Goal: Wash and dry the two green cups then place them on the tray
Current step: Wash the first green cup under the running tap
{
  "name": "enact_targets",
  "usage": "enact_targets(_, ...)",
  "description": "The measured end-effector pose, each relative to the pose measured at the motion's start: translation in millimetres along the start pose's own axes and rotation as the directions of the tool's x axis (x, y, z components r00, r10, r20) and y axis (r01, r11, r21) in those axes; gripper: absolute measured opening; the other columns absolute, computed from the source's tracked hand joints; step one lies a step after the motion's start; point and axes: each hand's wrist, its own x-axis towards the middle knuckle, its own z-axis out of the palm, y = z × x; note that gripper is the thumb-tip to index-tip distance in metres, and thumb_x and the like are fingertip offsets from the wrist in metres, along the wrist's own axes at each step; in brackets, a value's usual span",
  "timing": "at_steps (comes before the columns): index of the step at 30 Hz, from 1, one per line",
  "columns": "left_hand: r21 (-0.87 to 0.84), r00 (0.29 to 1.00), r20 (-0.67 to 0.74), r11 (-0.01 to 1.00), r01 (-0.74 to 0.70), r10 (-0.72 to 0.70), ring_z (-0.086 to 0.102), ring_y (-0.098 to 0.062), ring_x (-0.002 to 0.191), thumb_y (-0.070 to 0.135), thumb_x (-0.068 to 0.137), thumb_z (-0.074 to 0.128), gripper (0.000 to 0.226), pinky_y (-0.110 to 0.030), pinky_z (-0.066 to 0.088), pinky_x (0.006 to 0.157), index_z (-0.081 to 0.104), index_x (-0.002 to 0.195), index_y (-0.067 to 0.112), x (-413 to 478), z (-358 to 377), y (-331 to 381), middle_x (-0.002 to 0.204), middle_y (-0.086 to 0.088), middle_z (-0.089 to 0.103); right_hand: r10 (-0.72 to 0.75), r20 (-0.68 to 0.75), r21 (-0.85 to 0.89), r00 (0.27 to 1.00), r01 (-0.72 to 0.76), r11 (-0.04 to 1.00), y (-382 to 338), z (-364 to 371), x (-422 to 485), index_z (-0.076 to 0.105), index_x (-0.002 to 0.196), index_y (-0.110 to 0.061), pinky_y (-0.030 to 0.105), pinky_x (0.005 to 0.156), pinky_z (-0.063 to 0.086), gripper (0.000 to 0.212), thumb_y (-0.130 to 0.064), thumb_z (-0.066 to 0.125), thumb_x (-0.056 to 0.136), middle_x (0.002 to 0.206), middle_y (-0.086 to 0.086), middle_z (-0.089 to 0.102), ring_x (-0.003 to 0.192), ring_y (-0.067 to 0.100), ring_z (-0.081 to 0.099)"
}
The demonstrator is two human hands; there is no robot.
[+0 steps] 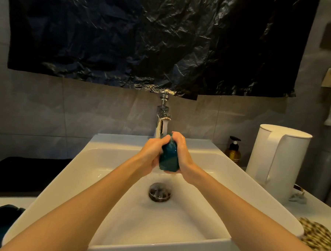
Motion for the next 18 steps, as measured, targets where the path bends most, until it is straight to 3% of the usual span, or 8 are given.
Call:
enact_targets(2,-0.089,0.999,0.014,0.996,0.030,-0.029,0.059,-0.022,0.101,0.036,0.096,0.049,0.035,-0.031,0.052,0.073,0.055,0.120,0.012,-0.7,-5.6,3.1,0.113,-0.012,0.061,-0.170,0.038,-0.031,0.985,0.171,0.985,1.0,0.1,-1.1,0.039,0.133,-0.027,0.032,0.091,0.051,0.037,-0.043,0.039,0.099,0.125,0.010,0.051,0.110,0.021,0.054)
enact_targets(4,-0.143,0.998,0.036,0.988,0.055,-0.050,0.061,-0.022,0.098,0.038,0.095,0.049,0.036,-0.031,0.053,0.068,0.057,0.121,0.014,-2.7,-11.1,7.3,0.110,-0.012,0.063,-0.280,0.105,-0.060,0.954,0.287,0.956,3.5,1.6,-3.3,0.032,0.139,-0.025,0.014,0.083,0.048,0.039,-0.034,0.039,0.101,0.127,0.008,0.048,0.111,0.017,0.052)
enact_targets(6,-0.117,0.998,0.052,0.992,0.050,-0.044,0.061,-0.023,0.097,0.038,0.095,0.050,0.036,-0.032,0.053,0.065,0.058,0.120,0.014,-4.3,-12.9,9.0,0.110,-0.013,0.063,-0.280,0.120,-0.078,0.953,0.290,0.954,1.7,2.0,-3.4,0.029,0.141,-0.027,0.009,0.077,0.047,0.040,-0.034,0.037,0.102,0.125,0.004,0.046,0.108,0.012,0.051)
enact_targets(8,-0.071,0.998,0.062,0.997,0.019,-0.015,0.060,-0.026,0.103,0.039,0.094,0.052,0.039,-0.034,0.054,0.071,0.057,0.121,0.012,-3.0,-12.4,9.1,0.114,-0.014,0.063,-0.189,0.105,-0.039,0.976,0.194,0.980,1.3,4.5,-1.0,0.032,0.139,-0.033,0.022,0.083,0.052,0.044,-0.047,0.039,0.098,0.126,0.002,0.049,0.107,0.013,0.054)
enact_targets(10,-0.005,0.996,0.083,1.000,-0.011,0.011,0.060,-0.026,0.103,0.039,0.094,0.052,0.038,-0.037,0.054,0.079,0.058,0.119,0.011,-1.5,-11.0,6.2,0.111,-0.014,0.063,0.033,0.112,0.069,0.993,-0.041,0.997,-0.8,8.1,-1.0,0.045,0.131,-0.034,0.038,0.085,0.056,0.060,-0.070,0.046,0.083,0.126,0.006,0.057,0.108,0.020,0.060)
enact_targets(13,0.122,0.993,0.116,0.991,-0.049,0.035,0.060,-0.026,0.102,0.037,0.095,0.051,0.032,-0.038,0.052,0.087,0.057,0.116,0.013,-2.1,-10.2,-1.0,0.111,-0.012,0.062,0.316,0.168,0.212,0.934,-0.347,0.914,-6.9,-0.7,-3.9,0.061,0.112,-0.021,0.047,0.090,0.051,0.062,-0.072,0.050,0.079,0.112,0.013,0.064,0.104,0.029,0.060)
enact_targets(15,0.181,0.987,0.156,0.981,-0.066,0.038,0.060,-0.027,0.103,0.036,0.094,0.052,0.030,-0.038,0.052,0.088,0.058,0.113,0.014,-2.5,-11.0,-4.6,0.109,-0.012,0.064,0.336,0.189,0.250,0.923,-0.376,0.892,-10.0,-9.4,-4.9,0.063,0.105,-0.017,0.048,0.093,0.049,0.056,-0.067,0.051,0.082,0.104,0.014,0.064,0.099,0.030,0.060)
enact_targets(18,0.150,0.987,0.151,0.986,-0.074,0.051,0.060,-0.026,0.104,0.034,0.094,0.053,0.026,-0.038,0.052,0.091,0.060,0.110,0.014,-1.8,-8.3,-5.7,0.110,-0.012,0.064,0.280,0.122,0.221,0.952,-0.301,0.928,-10.4,-6.2,-1.9,0.061,0.107,-0.021,0.045,0.085,0.054,0.051,-0.065,0.047,0.084,0.106,0.014,0.063,0.098,0.027,0.060)
